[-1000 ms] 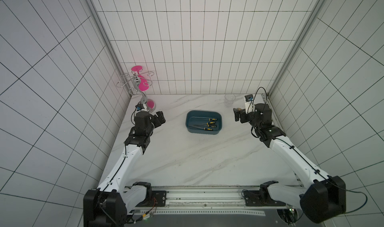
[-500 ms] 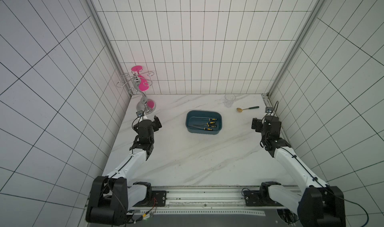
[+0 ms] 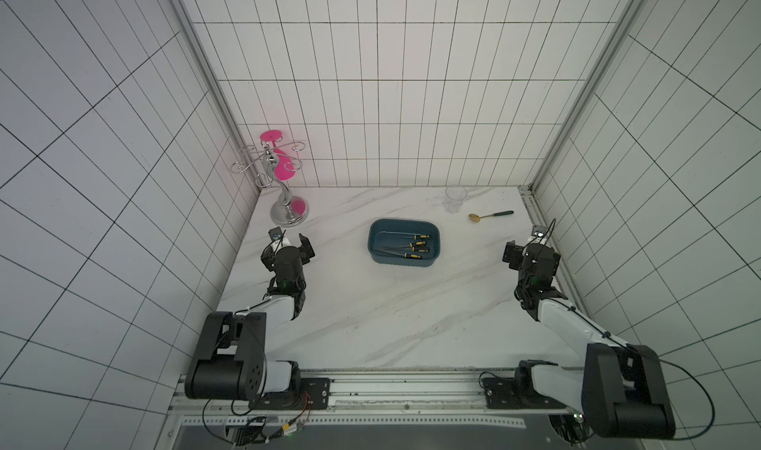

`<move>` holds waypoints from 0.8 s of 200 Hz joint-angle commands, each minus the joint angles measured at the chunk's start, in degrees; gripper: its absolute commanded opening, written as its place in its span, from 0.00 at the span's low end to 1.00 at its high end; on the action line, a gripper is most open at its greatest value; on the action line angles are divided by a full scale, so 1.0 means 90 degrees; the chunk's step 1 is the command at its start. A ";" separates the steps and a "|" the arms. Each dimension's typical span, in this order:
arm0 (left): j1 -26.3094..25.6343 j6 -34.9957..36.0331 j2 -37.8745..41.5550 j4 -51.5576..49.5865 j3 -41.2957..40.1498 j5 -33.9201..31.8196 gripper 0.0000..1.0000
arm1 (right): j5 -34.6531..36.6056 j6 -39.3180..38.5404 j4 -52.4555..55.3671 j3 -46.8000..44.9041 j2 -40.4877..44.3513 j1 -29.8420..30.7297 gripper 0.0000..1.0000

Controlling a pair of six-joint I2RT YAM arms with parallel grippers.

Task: Put the file tool into the storage box
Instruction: Reset both arms

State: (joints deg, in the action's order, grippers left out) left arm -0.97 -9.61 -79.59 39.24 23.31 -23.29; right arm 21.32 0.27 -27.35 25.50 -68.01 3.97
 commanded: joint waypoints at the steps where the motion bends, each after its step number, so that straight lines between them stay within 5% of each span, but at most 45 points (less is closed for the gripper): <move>1: 0.0040 0.0003 -0.0256 0.0888 -0.0299 0.0220 0.98 | -0.0220 0.0229 -0.0792 -0.0328 -0.0081 -0.0173 0.99; 69: 0.0030 0.0283 -0.1231 0.2228 -0.0466 0.0647 0.99 | -0.0833 0.0408 -0.2249 -0.0625 -0.1236 -0.0353 0.99; 113: 0.0087 0.0287 -0.1093 0.0454 0.0301 0.1016 0.98 | -0.1161 0.0344 -0.3070 -0.0536 -0.2278 -0.0388 0.99; 130: 0.0090 0.0314 -0.1154 0.0717 0.0245 0.1026 0.98 | -0.1553 0.0313 -0.1923 -0.0047 -0.2187 -0.0458 0.99; 160: 0.0093 0.0300 -0.1117 0.0622 0.0256 0.1027 0.98 | -0.1605 0.0302 -0.2151 -0.0117 -0.2234 -0.0471 0.99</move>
State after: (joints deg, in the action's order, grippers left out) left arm -0.51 -7.46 -90.50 46.83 25.28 -15.05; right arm 8.93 3.07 -47.48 21.98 -88.29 0.34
